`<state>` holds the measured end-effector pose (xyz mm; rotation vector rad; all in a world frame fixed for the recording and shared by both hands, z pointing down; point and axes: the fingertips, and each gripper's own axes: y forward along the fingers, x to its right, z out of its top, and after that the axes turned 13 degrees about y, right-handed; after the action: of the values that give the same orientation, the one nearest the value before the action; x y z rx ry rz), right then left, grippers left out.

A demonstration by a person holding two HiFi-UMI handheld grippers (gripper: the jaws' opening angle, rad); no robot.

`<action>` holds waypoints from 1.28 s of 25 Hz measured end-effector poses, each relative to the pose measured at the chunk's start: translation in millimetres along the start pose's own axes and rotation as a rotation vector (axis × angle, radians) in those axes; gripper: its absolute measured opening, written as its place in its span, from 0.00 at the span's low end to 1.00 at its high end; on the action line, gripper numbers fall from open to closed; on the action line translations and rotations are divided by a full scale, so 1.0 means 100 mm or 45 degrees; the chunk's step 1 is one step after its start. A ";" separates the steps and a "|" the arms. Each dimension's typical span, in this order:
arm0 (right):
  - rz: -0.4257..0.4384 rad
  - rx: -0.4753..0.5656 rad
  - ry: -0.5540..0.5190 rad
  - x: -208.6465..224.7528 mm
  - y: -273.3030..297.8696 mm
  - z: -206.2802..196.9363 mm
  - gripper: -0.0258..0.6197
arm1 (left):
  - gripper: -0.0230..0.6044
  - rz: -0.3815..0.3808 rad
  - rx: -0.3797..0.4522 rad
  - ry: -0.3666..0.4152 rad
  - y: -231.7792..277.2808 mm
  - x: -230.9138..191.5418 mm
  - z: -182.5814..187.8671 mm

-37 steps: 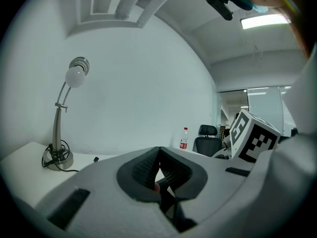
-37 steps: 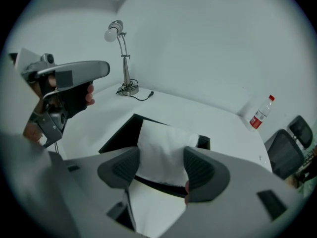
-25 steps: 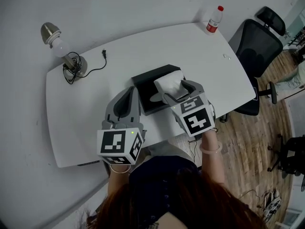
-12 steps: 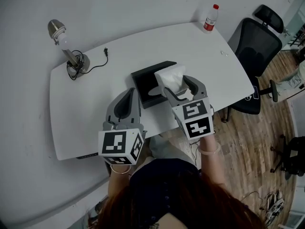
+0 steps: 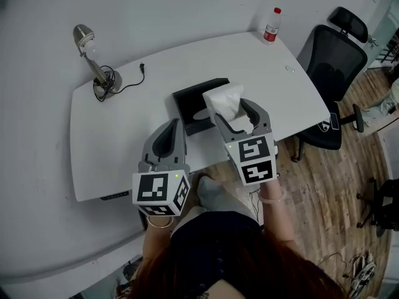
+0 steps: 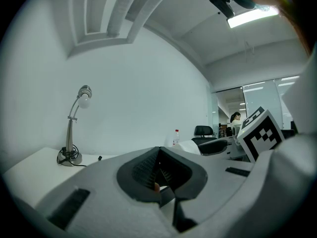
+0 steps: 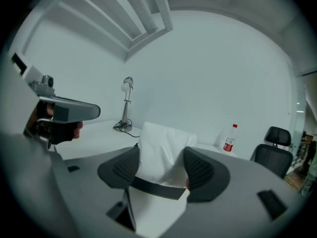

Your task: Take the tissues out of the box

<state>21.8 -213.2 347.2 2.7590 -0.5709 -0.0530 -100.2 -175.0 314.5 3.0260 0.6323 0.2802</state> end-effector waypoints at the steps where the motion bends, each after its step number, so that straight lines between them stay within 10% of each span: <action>1: -0.001 0.006 -0.003 -0.01 -0.03 0.00 0.51 | 0.07 -0.001 0.001 0.001 -0.02 0.02 0.00; 32: 0.016 0.255 -0.050 -0.20 -0.83 0.08 0.50 | 0.07 0.061 0.042 -0.014 -0.59 0.42 0.13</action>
<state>34.0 -136.1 312.3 2.9540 -0.6357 -0.0492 -83.3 -104.7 303.9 3.0753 0.5703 0.2577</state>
